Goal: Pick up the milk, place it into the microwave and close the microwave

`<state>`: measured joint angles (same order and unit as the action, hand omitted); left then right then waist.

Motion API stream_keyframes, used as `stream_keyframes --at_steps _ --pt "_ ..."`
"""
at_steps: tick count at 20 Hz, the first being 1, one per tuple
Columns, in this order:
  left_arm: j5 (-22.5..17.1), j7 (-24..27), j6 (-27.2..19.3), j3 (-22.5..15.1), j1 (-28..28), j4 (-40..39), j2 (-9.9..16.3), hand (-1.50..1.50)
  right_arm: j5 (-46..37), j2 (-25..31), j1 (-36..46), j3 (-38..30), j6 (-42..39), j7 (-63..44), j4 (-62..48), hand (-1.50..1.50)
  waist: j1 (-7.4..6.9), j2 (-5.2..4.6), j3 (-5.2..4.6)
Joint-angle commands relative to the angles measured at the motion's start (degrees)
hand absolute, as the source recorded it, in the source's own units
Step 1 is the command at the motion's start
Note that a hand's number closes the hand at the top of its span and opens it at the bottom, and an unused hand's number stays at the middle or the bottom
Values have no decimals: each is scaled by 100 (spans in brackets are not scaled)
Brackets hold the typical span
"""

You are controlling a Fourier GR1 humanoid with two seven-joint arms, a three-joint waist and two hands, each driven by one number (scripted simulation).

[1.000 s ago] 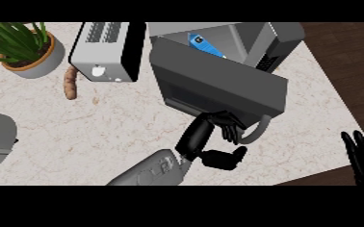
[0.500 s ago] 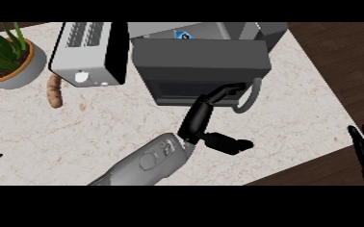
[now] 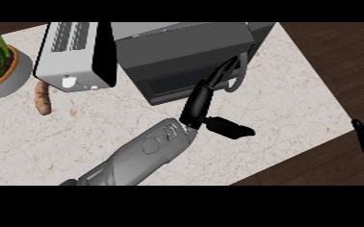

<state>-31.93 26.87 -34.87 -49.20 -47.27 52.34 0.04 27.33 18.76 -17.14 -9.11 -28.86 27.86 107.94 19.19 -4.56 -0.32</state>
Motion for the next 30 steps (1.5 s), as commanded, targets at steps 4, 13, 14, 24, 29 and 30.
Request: stream_keyframes --at_steps 4,13,14,24,29,30 --pt "-384 198 -96 55 -388 -296 -4 -150 330 194 256 -29 -116 -199 49 -150 165 -68 2" --pt "-749 397 -133 132 -739 -644 -4 -150 578 400 403 -100 -187 -388 12 -150 330 -125 13" --pt "-796 407 -196 94 -735 -628 -3 -150 605 420 417 -97 -164 -444 26 -150 353 -108 9" --pt "-1093 712 -312 3 -818 -778 -2 -150 854 620 583 -191 -211 -601 37 -150 528 -130 17" --pt "-1235 834 -294 -79 -843 -855 -3 -150 994 704 715 -221 -193 -697 59 -150 488 -130 13" --pt "-1295 842 -292 -60 -864 -841 -3 -150 1037 736 671 -256 -231 -706 1 -150 528 -123 21"
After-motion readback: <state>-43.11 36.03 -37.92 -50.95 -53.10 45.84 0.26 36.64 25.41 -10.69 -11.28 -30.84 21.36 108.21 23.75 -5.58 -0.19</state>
